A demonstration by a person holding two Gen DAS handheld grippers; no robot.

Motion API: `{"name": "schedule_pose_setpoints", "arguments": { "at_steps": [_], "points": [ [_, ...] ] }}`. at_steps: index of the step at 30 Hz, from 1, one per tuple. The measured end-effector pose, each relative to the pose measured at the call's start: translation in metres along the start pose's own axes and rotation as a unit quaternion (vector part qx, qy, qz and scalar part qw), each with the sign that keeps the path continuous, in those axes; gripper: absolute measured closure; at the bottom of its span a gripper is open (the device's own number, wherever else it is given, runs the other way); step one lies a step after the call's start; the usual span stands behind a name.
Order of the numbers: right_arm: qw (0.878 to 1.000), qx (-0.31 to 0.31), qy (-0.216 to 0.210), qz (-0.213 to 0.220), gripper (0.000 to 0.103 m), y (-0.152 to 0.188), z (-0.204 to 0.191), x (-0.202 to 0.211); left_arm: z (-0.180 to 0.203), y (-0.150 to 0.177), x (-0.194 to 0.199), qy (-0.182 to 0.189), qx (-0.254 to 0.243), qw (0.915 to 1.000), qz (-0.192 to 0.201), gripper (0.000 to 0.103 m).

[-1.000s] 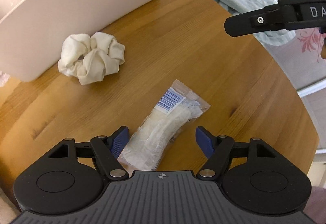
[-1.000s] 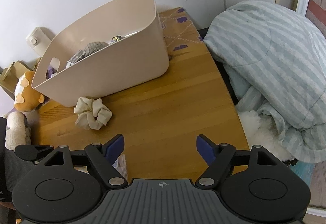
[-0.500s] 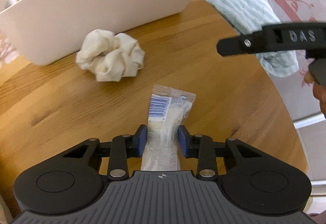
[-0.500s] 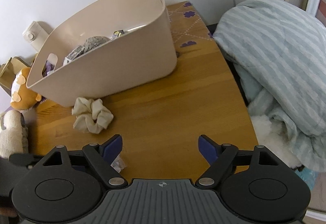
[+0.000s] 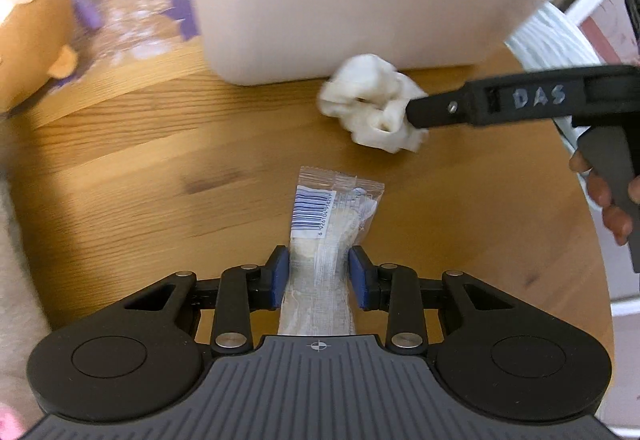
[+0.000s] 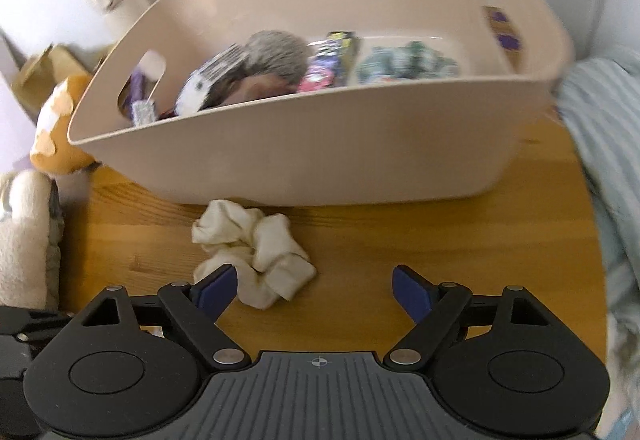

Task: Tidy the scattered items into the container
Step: 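Grasp the clear plastic bag with the left tool while the right tool grasps the cream scrunchie, then lift the scrunchie and plastic bag and carry both over the basket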

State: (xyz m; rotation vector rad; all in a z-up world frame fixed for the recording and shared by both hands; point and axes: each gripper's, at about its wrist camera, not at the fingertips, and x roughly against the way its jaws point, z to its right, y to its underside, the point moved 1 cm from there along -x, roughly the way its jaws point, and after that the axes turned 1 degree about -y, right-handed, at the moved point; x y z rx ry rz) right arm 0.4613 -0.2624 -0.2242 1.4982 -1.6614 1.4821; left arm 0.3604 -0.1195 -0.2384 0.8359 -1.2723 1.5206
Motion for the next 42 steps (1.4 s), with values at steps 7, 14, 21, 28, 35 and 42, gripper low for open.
{"name": "schedule_pose_setpoints", "arguments": {
  "at_steps": [7,14,21,28,35,42],
  "points": [
    [0.998,0.058,0.018,0.003,0.028,-0.006,-0.022,-0.023,-0.003,-0.004,0.001,-0.005,0.013,0.9999,0.005,0.070],
    [0.995,0.098,0.017,0.009,0.065,-0.007,-0.029,-0.022,-0.006,-0.001,0.005,-0.013,0.023,0.9996,0.006,0.071],
    [0.995,0.098,0.012,0.002,0.090,-0.003,-0.029,-0.019,-0.001,-0.001,0.004,-0.034,0.015,0.9993,0.008,0.072],
    [0.995,0.094,0.005,0.015,0.093,0.006,-0.026,-0.005,-0.002,-0.003,0.010,-0.074,0.026,0.9966,0.025,0.074],
    [0.994,0.102,0.003,0.040,0.093,0.016,-0.025,0.023,0.004,-0.007,0.029,-0.095,0.034,0.9933,0.055,0.075],
    [0.992,0.099,-0.006,0.080,0.093,0.019,-0.026,0.065,0.010,-0.017,0.062,-0.110,0.061,0.9882,0.088,0.075]
  ]
}}
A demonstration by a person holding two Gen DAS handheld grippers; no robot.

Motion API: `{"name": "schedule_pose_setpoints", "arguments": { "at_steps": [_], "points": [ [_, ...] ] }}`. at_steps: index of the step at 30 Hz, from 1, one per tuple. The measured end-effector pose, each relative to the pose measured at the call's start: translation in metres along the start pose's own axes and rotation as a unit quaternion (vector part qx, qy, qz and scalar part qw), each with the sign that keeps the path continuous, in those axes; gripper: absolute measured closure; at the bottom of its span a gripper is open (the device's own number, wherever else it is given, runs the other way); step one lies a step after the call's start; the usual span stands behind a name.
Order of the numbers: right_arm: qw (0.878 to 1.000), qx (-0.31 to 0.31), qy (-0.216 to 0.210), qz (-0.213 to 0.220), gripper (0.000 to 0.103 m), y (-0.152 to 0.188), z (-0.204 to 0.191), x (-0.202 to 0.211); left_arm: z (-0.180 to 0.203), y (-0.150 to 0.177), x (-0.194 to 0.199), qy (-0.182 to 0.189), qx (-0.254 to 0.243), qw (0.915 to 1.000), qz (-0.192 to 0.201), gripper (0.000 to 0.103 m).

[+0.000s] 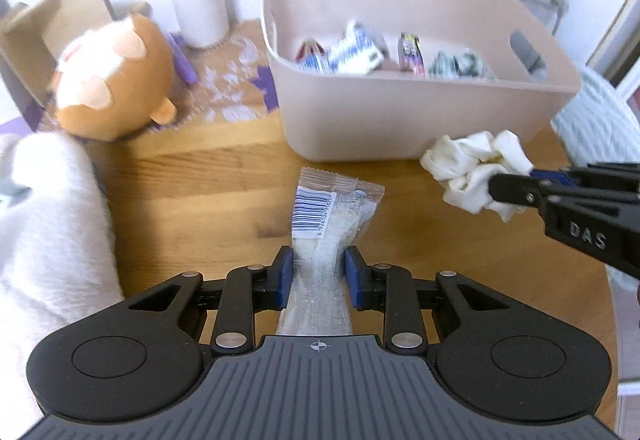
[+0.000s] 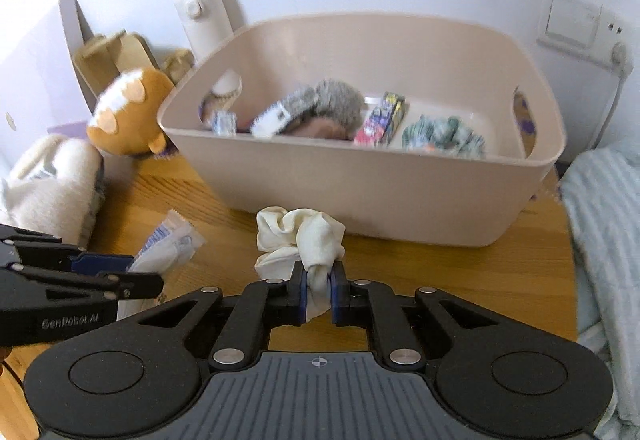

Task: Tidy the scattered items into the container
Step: 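Lift the scrunchie and plastic bag and carry both over the basket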

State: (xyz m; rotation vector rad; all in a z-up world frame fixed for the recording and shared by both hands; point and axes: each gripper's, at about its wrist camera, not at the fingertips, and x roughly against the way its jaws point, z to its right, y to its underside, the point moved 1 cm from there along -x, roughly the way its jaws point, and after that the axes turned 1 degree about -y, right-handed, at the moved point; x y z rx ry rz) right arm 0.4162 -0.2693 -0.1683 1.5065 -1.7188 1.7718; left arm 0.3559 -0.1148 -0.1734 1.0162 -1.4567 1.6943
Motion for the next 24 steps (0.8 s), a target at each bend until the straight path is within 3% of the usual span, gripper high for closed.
{"name": "schedule_pose_setpoints", "arguments": {
  "at_steps": [7,15,24],
  "points": [
    [0.999,0.004,-0.001,0.052,0.093,-0.017,0.002,0.042,-0.004,-0.023,0.037,-0.022,0.028,0.9986,0.039,0.075],
    [0.994,0.010,0.008,0.111,0.093,-0.045,0.005,0.079,-0.008,-0.059,0.070,-0.015,0.051,0.9953,0.081,0.076],
    [0.988,0.015,0.017,0.150,0.093,-0.083,0.010,0.089,0.005,-0.106,0.073,-0.018,0.040,0.9914,0.123,0.076]
  ]
}}
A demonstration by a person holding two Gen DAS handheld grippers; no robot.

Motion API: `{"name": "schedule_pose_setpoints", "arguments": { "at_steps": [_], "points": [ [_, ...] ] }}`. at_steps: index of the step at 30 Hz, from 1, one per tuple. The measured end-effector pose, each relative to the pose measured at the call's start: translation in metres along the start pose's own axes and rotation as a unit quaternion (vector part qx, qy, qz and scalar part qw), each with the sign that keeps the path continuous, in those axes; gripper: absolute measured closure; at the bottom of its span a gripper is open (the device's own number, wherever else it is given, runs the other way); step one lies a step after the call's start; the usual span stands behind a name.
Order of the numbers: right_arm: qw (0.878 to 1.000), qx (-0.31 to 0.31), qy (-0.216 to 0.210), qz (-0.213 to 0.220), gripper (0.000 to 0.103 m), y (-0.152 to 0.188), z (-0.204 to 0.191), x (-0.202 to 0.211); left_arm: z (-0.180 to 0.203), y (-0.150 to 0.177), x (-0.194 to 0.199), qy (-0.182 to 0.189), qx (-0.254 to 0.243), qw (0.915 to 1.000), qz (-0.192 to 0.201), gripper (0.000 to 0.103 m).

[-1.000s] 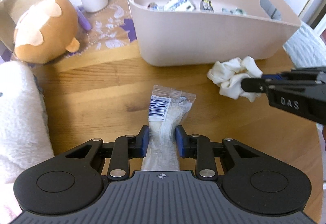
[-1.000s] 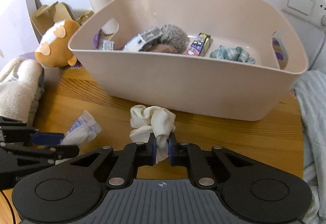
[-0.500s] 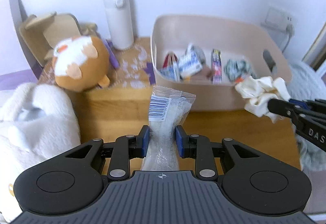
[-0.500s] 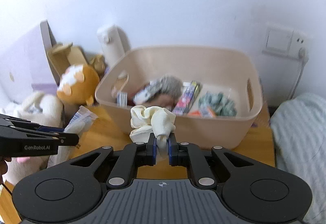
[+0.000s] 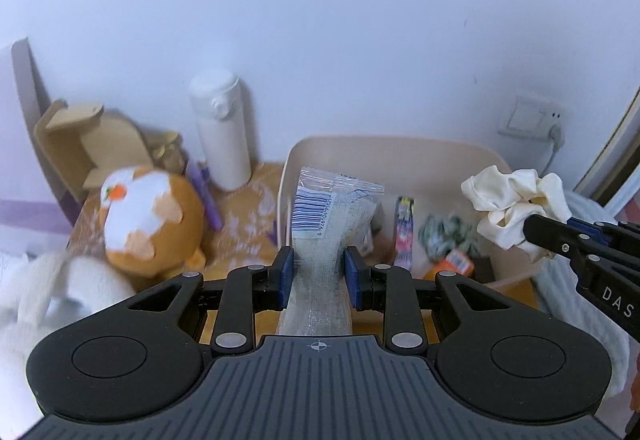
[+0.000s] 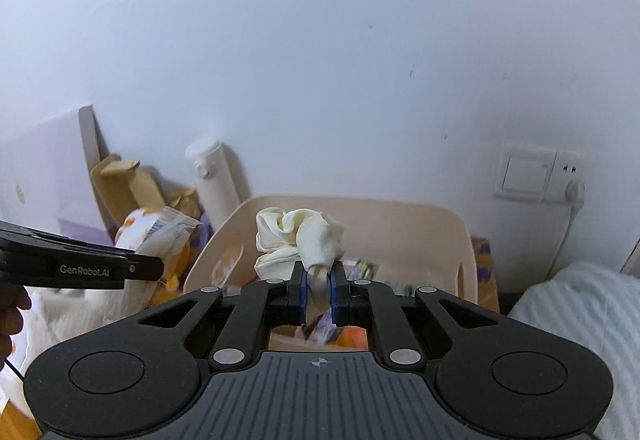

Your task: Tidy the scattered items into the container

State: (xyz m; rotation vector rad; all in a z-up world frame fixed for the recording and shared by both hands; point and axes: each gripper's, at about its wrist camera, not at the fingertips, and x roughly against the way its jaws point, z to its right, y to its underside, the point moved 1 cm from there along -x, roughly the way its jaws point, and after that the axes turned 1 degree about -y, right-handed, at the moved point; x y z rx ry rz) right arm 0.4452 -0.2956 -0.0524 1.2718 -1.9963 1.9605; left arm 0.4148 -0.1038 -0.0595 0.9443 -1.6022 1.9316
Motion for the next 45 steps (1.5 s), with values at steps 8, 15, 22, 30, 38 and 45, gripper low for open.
{"name": "schedule_pose_setpoints", "arguments": {
  "at_steps": [8,15,22,30,38,45],
  "points": [
    [0.999,-0.001,0.032,-0.004,0.093,-0.016,0.018,-0.033,0.017,-0.026,-0.048,-0.019,-0.008,0.9998,-0.004,0.076],
    [0.997,-0.014,0.064,-0.047,0.093,-0.001,0.037,-0.066,0.025,-0.031,-0.098,-0.038,-0.018,0.9982,-0.042,0.076],
    [0.993,-0.031,0.072,-0.087,0.093,0.016,0.051,-0.088,0.033,-0.020,-0.124,-0.040,-0.032,0.9955,-0.079,0.075],
    [0.990,-0.053,0.088,-0.092,0.063,0.023,0.060,-0.093,0.044,-0.022,-0.122,-0.038,-0.045,0.9948,-0.083,0.041],
    [0.991,-0.079,0.094,-0.059,0.026,0.011,0.066,-0.075,0.050,-0.026,-0.105,-0.038,-0.062,0.9957,-0.057,0.025],
    [0.990,-0.090,0.094,-0.048,0.023,0.005,0.066,-0.062,0.048,-0.026,-0.090,-0.030,-0.055,0.9966,-0.053,0.025]
  ]
}}
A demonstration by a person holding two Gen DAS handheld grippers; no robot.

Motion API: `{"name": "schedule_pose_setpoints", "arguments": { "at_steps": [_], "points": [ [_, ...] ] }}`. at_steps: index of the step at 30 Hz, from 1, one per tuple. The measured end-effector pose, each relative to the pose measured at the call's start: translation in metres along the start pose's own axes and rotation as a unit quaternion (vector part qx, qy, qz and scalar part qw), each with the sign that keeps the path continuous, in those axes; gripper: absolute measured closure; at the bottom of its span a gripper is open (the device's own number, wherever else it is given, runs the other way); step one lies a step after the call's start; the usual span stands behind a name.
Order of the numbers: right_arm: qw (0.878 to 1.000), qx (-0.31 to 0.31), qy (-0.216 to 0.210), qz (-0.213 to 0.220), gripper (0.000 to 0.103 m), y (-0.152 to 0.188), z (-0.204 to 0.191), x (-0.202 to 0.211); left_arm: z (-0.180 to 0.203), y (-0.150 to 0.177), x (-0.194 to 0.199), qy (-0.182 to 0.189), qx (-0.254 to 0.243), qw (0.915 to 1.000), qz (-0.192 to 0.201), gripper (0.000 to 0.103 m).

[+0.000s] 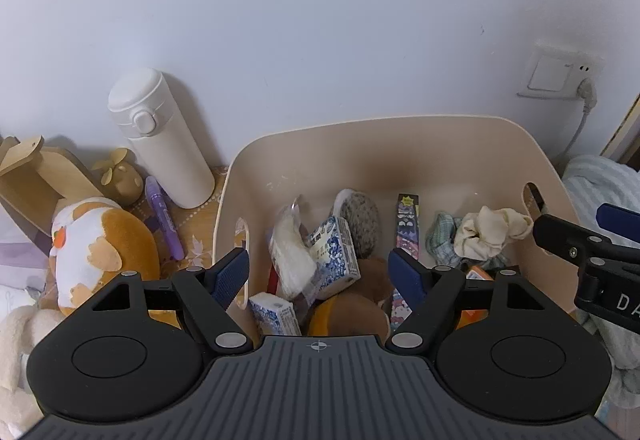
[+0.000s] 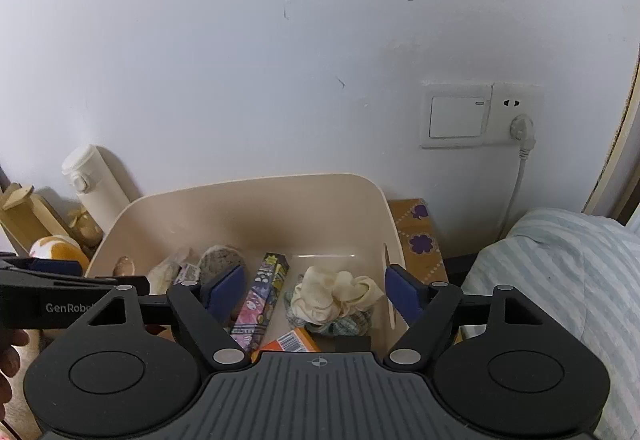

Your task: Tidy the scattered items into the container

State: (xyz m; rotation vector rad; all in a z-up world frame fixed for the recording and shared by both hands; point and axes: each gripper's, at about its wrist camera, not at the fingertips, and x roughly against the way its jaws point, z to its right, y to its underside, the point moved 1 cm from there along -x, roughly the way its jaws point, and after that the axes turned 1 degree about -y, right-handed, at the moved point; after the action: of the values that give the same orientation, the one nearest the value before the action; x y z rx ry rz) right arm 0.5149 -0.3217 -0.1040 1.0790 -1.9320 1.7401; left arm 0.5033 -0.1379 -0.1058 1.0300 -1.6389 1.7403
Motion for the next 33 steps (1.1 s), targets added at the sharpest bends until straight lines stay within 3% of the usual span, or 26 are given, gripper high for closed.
{"name": "schedule_pose_setpoints", "arguments": {
  "at_steps": [14,22,33],
  "points": [
    [1.000,-0.005,0.006,0.008,0.002,-0.004,-0.013,0.039,-0.011,0.006,0.052,0.013,0.024,0.9995,0.019,0.025],
    [0.999,-0.008,0.003,0.037,0.000,0.001,-0.022,0.083,-0.017,0.018,0.102,0.014,0.024,0.9980,0.058,0.025],
    [0.999,0.002,0.005,0.037,0.000,0.028,-0.043,0.142,-0.025,0.053,0.171,0.015,0.016,0.9960,0.087,0.025]
  ]
}}
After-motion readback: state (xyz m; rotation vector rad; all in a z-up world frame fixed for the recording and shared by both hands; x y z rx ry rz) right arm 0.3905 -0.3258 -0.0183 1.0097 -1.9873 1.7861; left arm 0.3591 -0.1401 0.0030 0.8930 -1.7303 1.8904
